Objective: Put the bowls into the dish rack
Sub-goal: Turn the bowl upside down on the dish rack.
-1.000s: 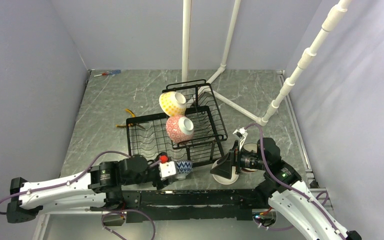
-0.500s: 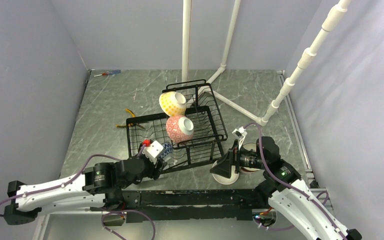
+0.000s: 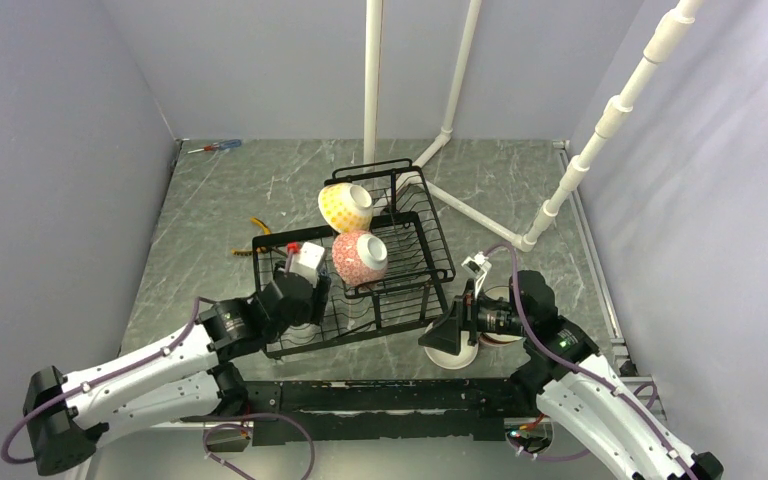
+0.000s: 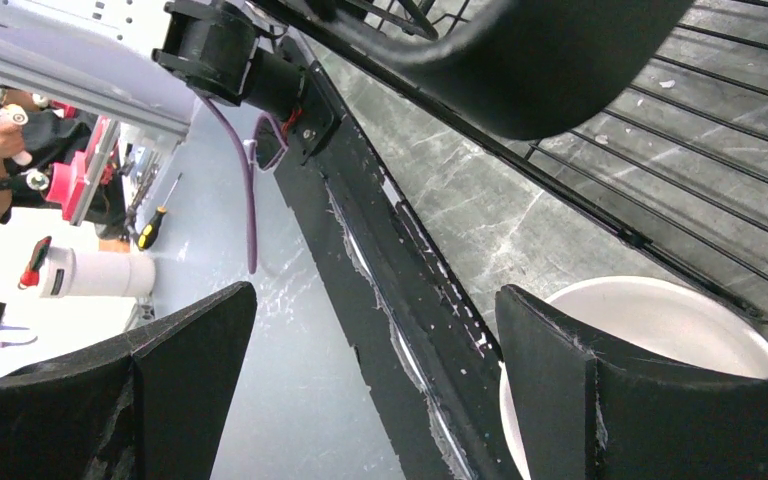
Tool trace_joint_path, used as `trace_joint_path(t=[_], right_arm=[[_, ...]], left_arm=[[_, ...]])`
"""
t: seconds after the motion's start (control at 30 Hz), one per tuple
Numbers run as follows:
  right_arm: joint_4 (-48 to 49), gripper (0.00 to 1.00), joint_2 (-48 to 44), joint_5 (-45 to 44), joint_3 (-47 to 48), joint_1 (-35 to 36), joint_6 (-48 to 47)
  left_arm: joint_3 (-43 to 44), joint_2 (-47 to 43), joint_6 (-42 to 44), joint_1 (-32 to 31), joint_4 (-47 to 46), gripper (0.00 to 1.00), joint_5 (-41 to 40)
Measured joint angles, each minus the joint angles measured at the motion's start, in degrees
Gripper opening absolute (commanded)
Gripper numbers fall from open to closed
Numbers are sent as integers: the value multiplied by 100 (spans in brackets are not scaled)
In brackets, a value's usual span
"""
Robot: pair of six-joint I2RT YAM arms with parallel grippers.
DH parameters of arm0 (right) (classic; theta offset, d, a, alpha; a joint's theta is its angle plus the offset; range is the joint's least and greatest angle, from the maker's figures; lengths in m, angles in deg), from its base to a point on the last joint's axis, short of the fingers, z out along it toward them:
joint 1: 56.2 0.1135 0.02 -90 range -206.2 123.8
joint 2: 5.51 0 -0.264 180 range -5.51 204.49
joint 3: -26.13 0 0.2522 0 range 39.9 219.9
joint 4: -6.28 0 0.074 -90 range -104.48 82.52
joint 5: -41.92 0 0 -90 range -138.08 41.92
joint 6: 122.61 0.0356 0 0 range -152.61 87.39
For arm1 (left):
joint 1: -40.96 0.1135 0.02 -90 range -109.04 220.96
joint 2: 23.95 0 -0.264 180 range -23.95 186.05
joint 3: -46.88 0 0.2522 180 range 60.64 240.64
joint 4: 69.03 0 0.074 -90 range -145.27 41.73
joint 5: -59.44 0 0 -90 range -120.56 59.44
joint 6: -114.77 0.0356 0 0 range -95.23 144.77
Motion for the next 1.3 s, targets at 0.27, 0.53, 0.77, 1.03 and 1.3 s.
trace_joint_path(t=[0.27,0.53,0.77,1.03,1.3], right_arm=[[2,94,-4,-4,20,0,-7],[2,98,-4,-4,24,0,-11],[2,99,-26,-20,63,0,-42],[11,100,-9,-24,63,0,-39],[116,100,131,-26,63,0,-39]], left_arm=[[-13,-22,-225,1567,-597,3,1351],[-33,262,-863,3064,-1283,3,3084],[-656,951,-1766,3939,-2959,3,4870],[-935,2479,-2621,4094,-5320,3,6133],[-935,4111,-3480,4041,-7558,3,6651]])
